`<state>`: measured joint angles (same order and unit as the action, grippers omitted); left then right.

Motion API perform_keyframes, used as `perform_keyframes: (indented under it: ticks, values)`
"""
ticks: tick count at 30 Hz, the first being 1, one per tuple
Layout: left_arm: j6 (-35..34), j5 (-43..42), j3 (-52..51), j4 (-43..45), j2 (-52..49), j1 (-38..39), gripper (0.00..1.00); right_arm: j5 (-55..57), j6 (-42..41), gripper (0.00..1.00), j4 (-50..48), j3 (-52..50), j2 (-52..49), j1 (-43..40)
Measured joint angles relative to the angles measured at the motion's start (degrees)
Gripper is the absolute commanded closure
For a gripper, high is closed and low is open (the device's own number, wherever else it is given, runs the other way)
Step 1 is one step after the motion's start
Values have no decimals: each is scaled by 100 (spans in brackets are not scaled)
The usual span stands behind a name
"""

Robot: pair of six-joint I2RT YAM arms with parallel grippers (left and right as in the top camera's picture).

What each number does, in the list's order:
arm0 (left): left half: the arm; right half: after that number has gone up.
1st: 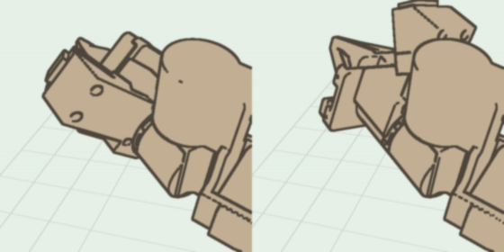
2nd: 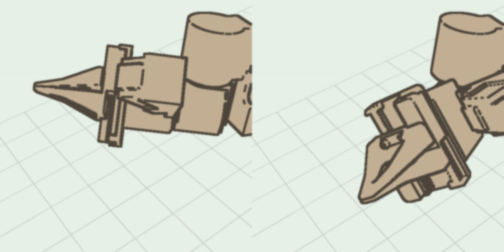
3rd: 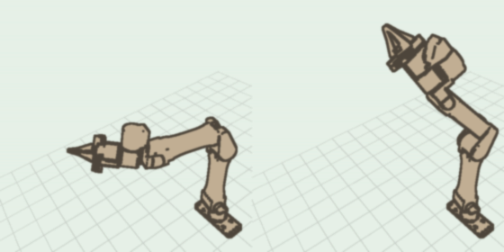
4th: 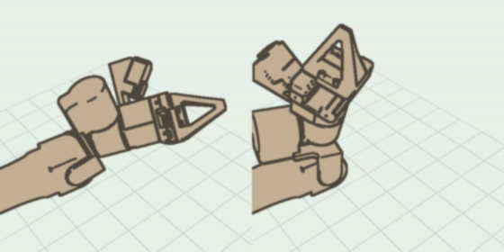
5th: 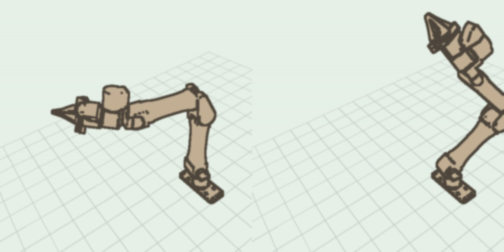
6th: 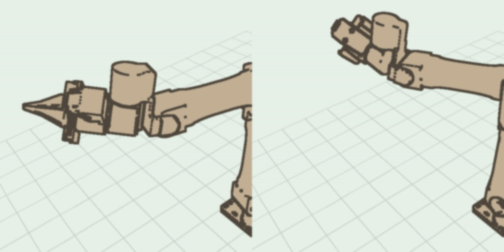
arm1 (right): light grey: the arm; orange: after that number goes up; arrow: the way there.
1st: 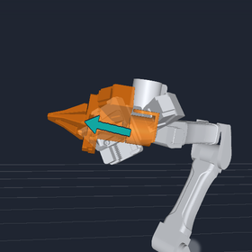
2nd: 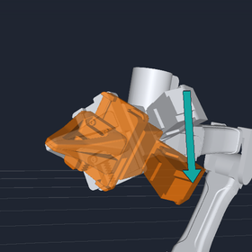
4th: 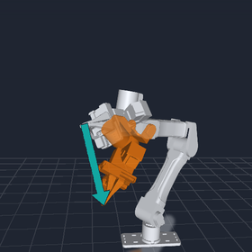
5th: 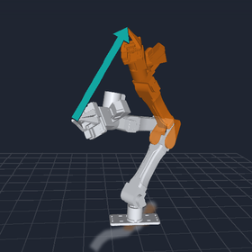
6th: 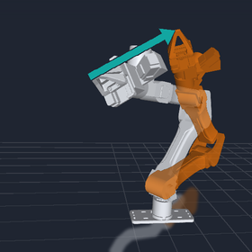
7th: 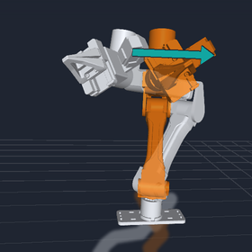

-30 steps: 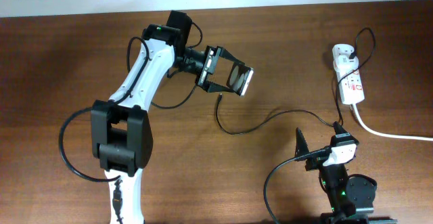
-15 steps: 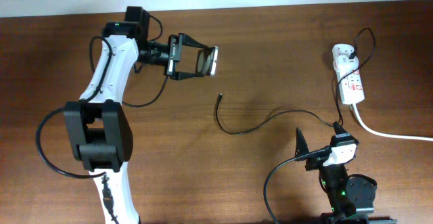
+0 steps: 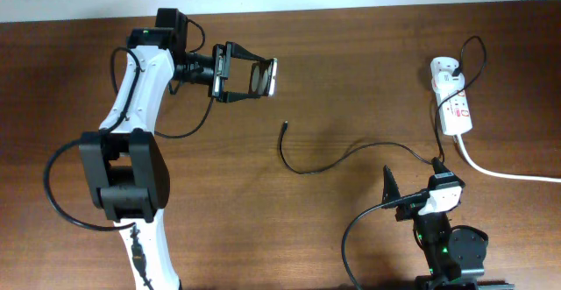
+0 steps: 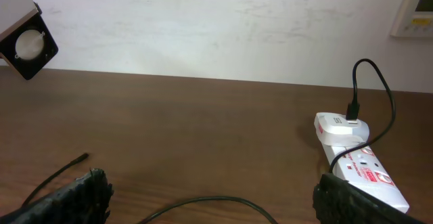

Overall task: Plug charger to phone and switch on socket
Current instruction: 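Hold the phone raised in the left gripper, then move the right gripper to the phone and take it from the left gripper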

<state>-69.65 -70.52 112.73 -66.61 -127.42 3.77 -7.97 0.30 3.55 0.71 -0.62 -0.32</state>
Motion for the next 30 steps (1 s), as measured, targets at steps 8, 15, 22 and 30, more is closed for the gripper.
perform_keyframes:
  ticks: [8, 15, 22, 30]
  values:
    - [20, 46, 0, 0, 0, 0, 93, -247, -2, 1, -26, 0, 0, 0]
    - [31, 48, 0, 0, 0, 0, 93, -264, -140, 1, -26, 0, -2, 0]
    - [66, 94, 0, 0, 0, 0, 97, -326, -588, 1, -24, 0, 0, 0]
    - [131, 835, 0, -9, 0, 0, 100, -765, -887, 1, 210, 879, -564, 0]
